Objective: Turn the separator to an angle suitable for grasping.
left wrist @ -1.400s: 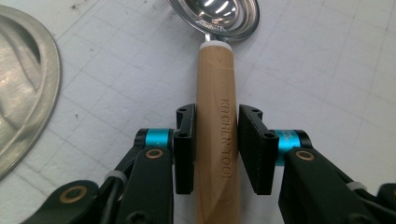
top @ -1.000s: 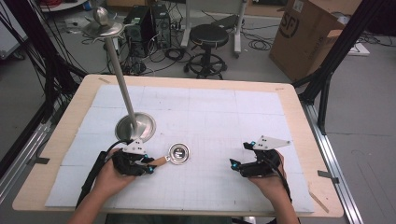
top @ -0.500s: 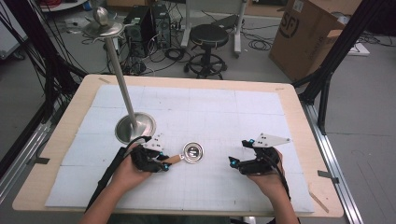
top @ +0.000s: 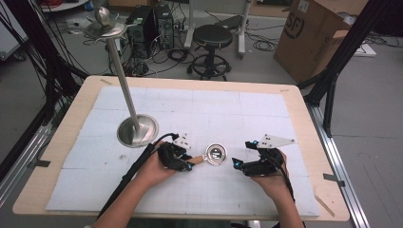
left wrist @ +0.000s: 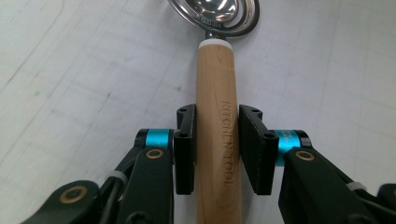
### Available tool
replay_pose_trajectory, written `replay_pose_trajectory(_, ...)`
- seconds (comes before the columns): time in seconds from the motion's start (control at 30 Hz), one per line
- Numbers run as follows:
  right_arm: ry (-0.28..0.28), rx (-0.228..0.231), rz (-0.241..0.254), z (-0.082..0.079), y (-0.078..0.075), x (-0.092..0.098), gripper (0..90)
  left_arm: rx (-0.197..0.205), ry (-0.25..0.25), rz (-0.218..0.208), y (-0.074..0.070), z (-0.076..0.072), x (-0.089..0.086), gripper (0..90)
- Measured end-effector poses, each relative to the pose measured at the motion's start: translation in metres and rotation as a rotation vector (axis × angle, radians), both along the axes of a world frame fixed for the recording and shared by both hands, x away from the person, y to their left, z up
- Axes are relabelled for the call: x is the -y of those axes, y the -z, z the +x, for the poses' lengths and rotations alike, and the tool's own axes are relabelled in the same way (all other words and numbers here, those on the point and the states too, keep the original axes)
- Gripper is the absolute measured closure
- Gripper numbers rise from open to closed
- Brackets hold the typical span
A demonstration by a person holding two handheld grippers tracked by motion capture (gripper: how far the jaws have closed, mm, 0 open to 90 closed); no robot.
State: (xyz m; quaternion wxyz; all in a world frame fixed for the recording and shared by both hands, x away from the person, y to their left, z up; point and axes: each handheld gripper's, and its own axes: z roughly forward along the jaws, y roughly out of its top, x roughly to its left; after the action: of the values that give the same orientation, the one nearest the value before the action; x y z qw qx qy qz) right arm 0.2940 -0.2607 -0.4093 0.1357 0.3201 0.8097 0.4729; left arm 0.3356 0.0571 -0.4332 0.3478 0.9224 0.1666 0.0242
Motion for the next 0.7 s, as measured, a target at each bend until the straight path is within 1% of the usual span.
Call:
replay_pose_trajectory(0.03, -0.002, 0.002, 0.0, 0.0, 0.0, 0.0, 14.4, -0.011, 0.01, -0.004, -0.001, 0.002, 0.007, 68.6)
replay_pose_trajectory(0.07, 0.0, -0.001, -0.002, -0.001, 0.0, 0.0, 14.4, -0.016, 0.018, -0.007, -0.001, 0.003, 0.011, 68.8)
replay_pose_trajectory(0.1, 0.0, -0.002, 0.0, -0.001, 0.0, 0.0, 14.4, -0.016, 0.018, -0.007, -0.001, 0.003, 0.011, 68.8)
replay_pose_trajectory(0.13, 0.0, -0.002, 0.003, -0.001, 0.0, 0.001, 14.4, -0.015, 0.026, -0.007, -0.001, 0.003, 0.014, 68.8)
replay_pose_trajectory(0.2, 0.003, -0.003, 0.0, -0.001, -0.001, 0.001, 14.4, -0.015, 0.035, -0.021, 0.0, 0.005, 0.024, 68.7)
replay_pose_trajectory(0.3, 0.006, 0.0, 0.001, -0.001, 0.0, 0.002, 14.4, -0.015, 0.037, -0.023, 0.001, 0.005, 0.028, 68.6)
replay_pose_trajectory(0.37, 0.005, -0.002, 0.001, -0.002, -0.001, 0.002, 14.4, -0.007, 0.036, -0.029, 0.001, 0.005, 0.029, 68.1)
replay_pose_trajectory(0.4, 0.005, -0.003, -0.001, -0.002, -0.001, 0.002, 14.4, -0.002, 0.028, -0.037, 0.001, 0.005, 0.029, 66.3)
replay_pose_trajectory(0.43, 0.004, -0.005, -0.002, -0.003, -0.001, 0.002, 14.4, 0.005, 0.019, -0.048, -0.002, 0.004, 0.026, 57.2)
replay_pose_trajectory(0.47, 0.004, -0.005, -0.002, -0.003, -0.001, 0.002, 14.4, 0.005, 0.019, -0.048, -0.002, 0.004, 0.026, 56.9)
replay_pose_trajectory(0.5, 0.004, -0.003, -0.002, -0.003, -0.001, 0.002, 14.4, 0.006, 0.027, -0.045, -0.005, 0.004, 0.024, 56.9)
replay_pose_trajectory(0.53, 0.006, -0.006, -0.001, -0.003, -0.001, 0.002, 14.4, 0.006, 0.023, -0.047, -0.007, 0.004, 0.021, 56.0)
replay_pose_trajectory(0.6, 0.007, -0.005, 0.002, -0.003, -0.001, 0.003, 14.4, 0.007, 0.016, -0.073, -0.013, 0.002, 0.014, 52.2)
replay_pose_trajectory(0.67, 0.005, -0.007, 0.001, -0.004, -0.001, 0.003, 14.4, 0.026, 0.0, -0.102, -0.018, -0.002, 0.004, 47.0)
replay_pose_trajectory(0.7, 0.005, -0.007, 0.001, -0.004, -0.001, 0.003, 14.4, 0.034, -0.009, -0.113, -0.021, -0.004, -0.002, 47.0)
